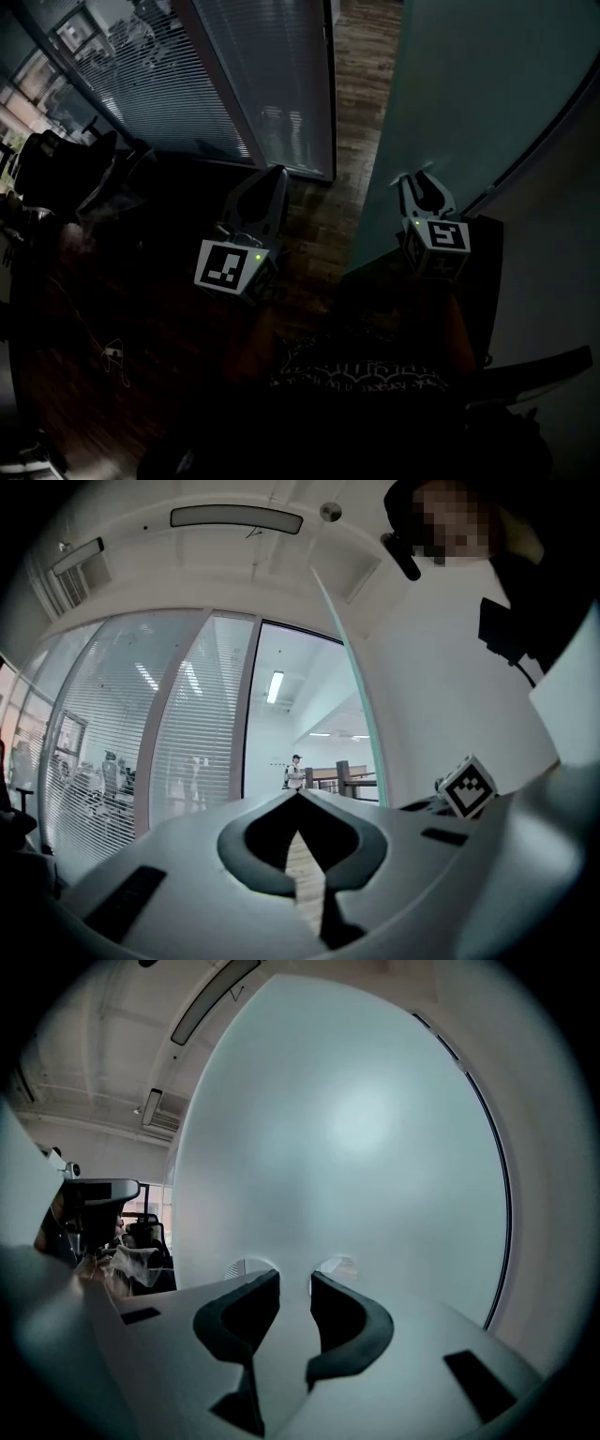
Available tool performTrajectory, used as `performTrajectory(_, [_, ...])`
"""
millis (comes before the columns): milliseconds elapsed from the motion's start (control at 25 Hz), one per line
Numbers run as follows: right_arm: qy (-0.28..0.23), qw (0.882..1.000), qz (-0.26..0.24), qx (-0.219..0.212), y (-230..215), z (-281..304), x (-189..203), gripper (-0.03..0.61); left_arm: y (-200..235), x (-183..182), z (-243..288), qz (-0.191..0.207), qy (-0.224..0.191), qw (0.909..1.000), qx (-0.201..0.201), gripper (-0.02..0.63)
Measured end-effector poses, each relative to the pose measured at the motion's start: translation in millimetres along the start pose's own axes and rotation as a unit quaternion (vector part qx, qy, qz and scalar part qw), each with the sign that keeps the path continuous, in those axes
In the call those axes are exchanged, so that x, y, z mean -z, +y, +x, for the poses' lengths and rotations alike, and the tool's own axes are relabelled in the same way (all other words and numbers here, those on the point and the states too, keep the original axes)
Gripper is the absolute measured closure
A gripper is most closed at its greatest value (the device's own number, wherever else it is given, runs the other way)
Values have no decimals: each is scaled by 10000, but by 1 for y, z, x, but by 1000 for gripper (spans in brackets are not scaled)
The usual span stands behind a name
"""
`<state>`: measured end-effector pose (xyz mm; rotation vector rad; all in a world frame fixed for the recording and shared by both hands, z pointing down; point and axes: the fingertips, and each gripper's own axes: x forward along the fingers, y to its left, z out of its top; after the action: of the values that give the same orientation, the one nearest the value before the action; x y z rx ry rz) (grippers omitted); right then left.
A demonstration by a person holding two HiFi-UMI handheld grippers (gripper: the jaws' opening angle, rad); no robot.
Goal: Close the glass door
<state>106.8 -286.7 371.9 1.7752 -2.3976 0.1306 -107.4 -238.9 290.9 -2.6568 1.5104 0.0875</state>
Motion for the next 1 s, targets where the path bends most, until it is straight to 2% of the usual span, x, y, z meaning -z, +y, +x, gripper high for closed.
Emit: performTrajectory(1000, [21, 9997, -152, -208, 15, 112, -21, 472, 102, 15, 81, 42, 79, 9960, -893, 612])
